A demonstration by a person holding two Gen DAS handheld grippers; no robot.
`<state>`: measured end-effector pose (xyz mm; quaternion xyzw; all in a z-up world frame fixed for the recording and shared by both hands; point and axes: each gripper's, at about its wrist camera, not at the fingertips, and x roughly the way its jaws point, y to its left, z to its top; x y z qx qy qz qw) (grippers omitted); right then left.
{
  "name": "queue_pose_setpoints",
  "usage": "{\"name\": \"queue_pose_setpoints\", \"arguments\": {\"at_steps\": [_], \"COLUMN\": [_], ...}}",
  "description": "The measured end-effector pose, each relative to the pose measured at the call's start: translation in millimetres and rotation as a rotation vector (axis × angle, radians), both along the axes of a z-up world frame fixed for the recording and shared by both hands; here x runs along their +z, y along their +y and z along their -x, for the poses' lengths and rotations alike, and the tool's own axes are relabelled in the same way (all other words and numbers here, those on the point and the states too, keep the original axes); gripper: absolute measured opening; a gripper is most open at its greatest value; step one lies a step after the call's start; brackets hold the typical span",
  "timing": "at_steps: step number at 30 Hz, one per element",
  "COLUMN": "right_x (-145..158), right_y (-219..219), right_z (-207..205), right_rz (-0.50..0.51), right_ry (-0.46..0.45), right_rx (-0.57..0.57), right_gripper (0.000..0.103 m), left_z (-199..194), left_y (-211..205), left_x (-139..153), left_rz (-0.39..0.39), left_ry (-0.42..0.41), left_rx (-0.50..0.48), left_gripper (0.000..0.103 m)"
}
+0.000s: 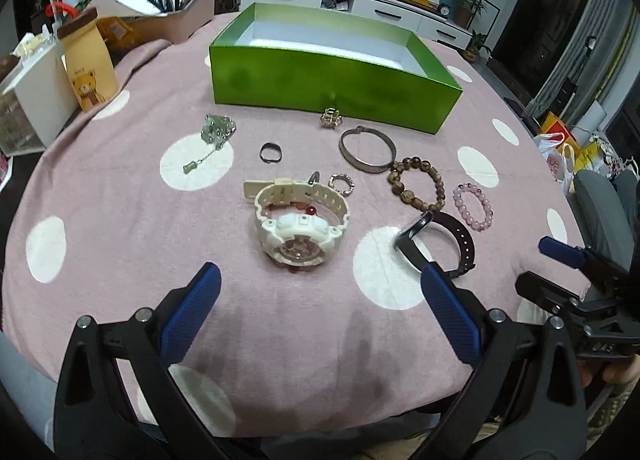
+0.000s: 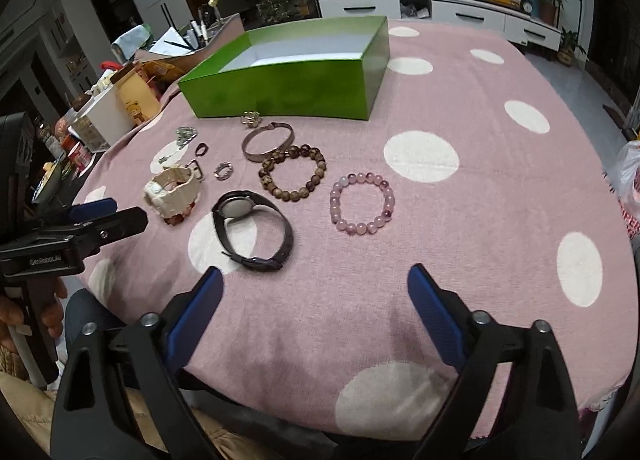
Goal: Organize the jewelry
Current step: 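Move the left tool toward the cream watch while the right tool approaches the pink bead bracelet, then grasp the cream watch with the left tool while the right tool grasps the pink bead bracelet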
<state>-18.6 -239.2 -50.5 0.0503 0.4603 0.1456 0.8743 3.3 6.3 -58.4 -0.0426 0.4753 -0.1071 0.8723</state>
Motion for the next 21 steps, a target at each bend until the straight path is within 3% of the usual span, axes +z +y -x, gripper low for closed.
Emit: {"name": "queue_pose_setpoints", "arguments": {"at_steps": [5,13,16,21], "right_x": [-8.2,-9.6,-12.0,-20.4], "right_y": [-6.2,-11.9,-15.2,-20.8], "right_z": [-7.8,-24.4,-33.3,-51.6], "right_rz": [-0.013,-0.035,-0.028,0.005], "right_ry": [0.009,-0.002,0.002,0.022], "right_rx": [-0.024,-0.054,-0.075,-0.111], "right_gripper": [0.077,0.071,0.067,0.057], "left_z": [-4.9,-30.6,-42.2,-58.0], "left_y": [7.4,28.5,32.5,37.5], "left_x": [-2.5,-5.5,-10.1,-15.5], "left_rz": [0.014,0.130,0.104,0.091], "left_ry": [-0.004,0.053,0.078,0.113], "left_rx": [0.031,0.112,0.146,0.155], "left_gripper": [0.087,0.079,0.066,0.057]}}
